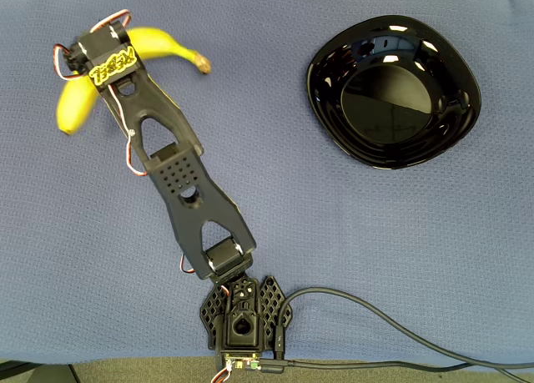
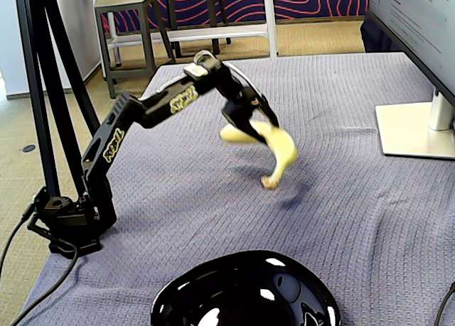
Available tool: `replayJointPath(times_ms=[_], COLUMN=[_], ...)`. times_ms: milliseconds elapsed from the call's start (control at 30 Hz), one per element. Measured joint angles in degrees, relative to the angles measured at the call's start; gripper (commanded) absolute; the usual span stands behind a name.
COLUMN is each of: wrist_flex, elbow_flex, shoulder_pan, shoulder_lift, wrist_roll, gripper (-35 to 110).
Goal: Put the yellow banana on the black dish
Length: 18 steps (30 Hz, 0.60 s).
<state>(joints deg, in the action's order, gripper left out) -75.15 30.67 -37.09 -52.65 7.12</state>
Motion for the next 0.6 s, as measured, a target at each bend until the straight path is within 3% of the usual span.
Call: replayJointPath(times_ms=[600], wrist_flex=[-1.58], elbow_flex=[20.48], shoulder_pan=[7.65], shoulder_lift=[-19.42], wrist_roll=[1.76], gripper=[0])
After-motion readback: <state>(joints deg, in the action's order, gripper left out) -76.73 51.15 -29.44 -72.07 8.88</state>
